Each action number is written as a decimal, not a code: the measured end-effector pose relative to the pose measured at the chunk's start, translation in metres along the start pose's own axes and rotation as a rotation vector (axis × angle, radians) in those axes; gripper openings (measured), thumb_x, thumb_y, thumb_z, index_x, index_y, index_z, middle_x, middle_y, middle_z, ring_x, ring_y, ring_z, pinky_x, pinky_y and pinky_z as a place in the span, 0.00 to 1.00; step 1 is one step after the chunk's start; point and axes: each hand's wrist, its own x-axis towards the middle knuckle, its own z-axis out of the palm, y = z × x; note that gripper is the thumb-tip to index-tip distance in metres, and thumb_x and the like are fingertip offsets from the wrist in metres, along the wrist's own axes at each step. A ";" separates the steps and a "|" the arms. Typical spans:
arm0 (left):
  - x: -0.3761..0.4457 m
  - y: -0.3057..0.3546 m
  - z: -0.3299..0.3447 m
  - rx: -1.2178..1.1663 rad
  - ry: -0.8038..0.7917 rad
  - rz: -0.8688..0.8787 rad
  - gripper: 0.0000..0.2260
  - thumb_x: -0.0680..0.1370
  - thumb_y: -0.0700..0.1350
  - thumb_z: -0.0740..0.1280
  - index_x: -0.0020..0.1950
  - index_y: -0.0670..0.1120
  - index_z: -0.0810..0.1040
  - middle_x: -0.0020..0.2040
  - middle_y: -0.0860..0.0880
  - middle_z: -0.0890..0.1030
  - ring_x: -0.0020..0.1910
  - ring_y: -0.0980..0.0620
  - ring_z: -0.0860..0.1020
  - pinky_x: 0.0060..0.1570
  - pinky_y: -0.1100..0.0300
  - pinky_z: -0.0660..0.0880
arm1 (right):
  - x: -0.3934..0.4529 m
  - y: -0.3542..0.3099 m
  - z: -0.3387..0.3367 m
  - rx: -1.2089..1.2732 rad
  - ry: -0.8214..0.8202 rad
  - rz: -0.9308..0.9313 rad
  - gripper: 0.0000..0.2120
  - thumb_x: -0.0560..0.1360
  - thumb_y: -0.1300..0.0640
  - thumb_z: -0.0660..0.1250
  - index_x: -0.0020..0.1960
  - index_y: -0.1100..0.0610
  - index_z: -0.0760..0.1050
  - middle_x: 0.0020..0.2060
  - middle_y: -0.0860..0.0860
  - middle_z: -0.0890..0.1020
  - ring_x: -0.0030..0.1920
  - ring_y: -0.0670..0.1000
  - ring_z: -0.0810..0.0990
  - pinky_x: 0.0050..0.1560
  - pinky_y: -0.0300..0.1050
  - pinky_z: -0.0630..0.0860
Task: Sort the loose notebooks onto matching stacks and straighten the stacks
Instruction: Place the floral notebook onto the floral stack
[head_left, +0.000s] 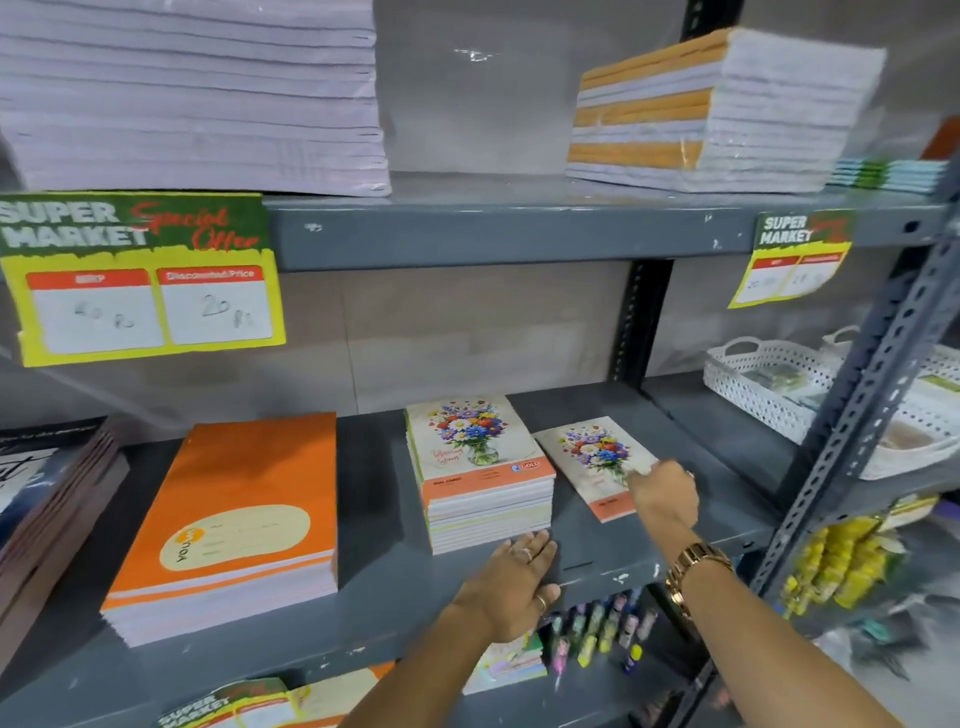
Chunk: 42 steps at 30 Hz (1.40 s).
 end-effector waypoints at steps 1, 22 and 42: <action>0.007 0.003 0.001 0.019 0.003 0.007 0.25 0.82 0.48 0.51 0.76 0.42 0.47 0.79 0.44 0.47 0.78 0.48 0.46 0.76 0.55 0.43 | 0.009 0.007 -0.002 -0.021 -0.028 0.004 0.20 0.72 0.56 0.67 0.59 0.68 0.73 0.57 0.65 0.78 0.58 0.64 0.77 0.55 0.53 0.76; 0.036 0.021 0.014 0.039 0.039 0.009 0.27 0.82 0.49 0.51 0.76 0.42 0.44 0.79 0.45 0.45 0.78 0.49 0.43 0.75 0.57 0.38 | 0.055 -0.001 -0.009 -0.064 -0.033 0.028 0.20 0.73 0.63 0.66 0.62 0.72 0.69 0.61 0.68 0.75 0.60 0.66 0.76 0.57 0.54 0.75; -0.021 0.002 0.004 -0.033 0.014 0.033 0.22 0.82 0.43 0.50 0.76 0.41 0.51 0.79 0.44 0.50 0.78 0.48 0.48 0.77 0.55 0.44 | -0.054 -0.094 0.010 0.765 -0.306 0.200 0.15 0.77 0.70 0.60 0.63 0.68 0.66 0.57 0.62 0.74 0.32 0.57 0.77 0.32 0.47 0.82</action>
